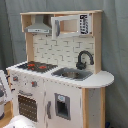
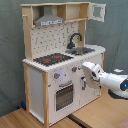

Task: Play with the kitchen

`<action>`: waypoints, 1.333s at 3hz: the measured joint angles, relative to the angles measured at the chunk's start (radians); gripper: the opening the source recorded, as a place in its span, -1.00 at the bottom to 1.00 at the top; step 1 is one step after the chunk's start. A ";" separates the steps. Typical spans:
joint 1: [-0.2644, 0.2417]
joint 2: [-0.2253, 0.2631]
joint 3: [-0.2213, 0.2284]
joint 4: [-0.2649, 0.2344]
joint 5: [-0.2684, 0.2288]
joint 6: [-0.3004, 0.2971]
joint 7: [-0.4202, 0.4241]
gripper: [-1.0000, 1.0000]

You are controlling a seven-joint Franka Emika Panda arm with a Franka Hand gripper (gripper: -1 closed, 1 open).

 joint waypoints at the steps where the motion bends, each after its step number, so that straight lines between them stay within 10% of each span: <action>1: 0.002 -0.002 0.016 0.064 -0.003 -0.077 -0.003 1.00; 4: 0.139 -0.020 0.068 -0.063 -0.004 -0.135 0.141 1.00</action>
